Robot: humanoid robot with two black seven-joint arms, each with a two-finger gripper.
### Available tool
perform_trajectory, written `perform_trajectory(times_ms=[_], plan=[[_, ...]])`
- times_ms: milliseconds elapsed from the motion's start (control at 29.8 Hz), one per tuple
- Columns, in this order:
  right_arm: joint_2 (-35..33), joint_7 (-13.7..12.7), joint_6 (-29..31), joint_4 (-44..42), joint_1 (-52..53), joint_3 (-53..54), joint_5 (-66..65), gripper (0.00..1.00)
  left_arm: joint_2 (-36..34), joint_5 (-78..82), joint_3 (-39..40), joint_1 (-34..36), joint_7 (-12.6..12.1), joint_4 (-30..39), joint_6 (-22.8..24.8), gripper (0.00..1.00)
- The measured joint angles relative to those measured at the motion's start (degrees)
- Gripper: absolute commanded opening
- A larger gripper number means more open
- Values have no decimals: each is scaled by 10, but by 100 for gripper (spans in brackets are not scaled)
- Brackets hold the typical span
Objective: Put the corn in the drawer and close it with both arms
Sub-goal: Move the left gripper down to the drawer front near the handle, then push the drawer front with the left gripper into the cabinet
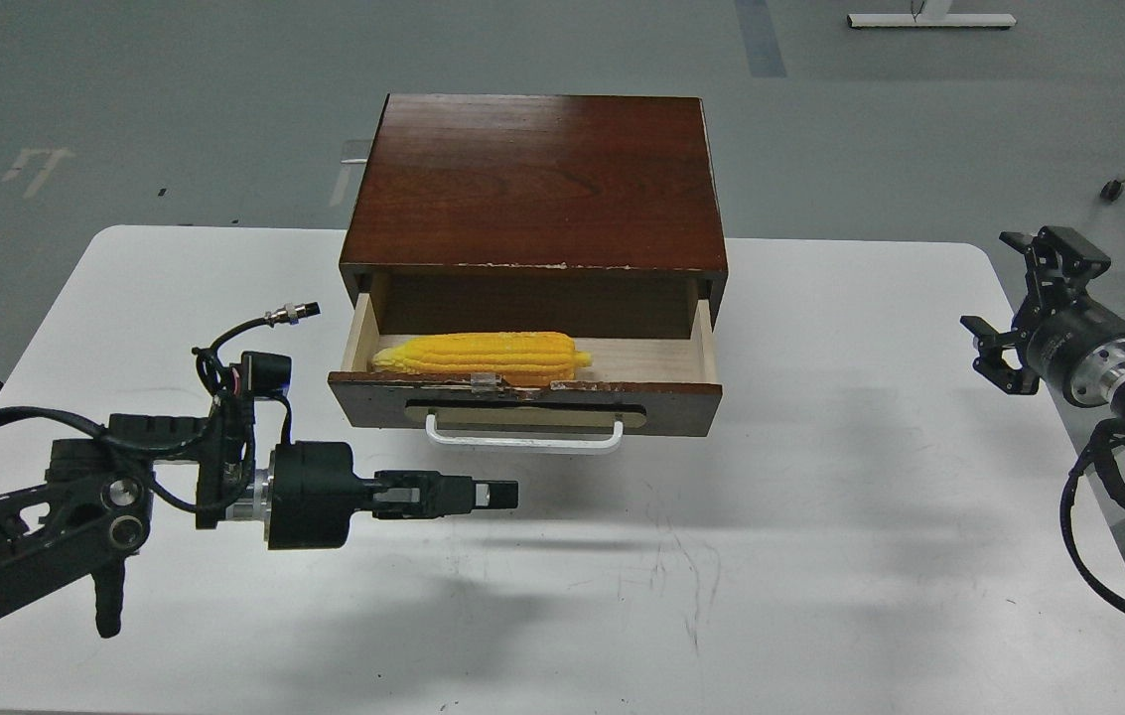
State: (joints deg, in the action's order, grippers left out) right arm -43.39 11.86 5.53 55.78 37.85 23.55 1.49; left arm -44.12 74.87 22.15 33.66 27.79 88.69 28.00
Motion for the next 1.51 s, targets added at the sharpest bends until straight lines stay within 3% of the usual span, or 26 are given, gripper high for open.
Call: perform_trajectory(times_ms=[1508], plan=[[13,3,-1,-16,-4,0,-38,99,107,-4,9,72,1,-197,0,0]])
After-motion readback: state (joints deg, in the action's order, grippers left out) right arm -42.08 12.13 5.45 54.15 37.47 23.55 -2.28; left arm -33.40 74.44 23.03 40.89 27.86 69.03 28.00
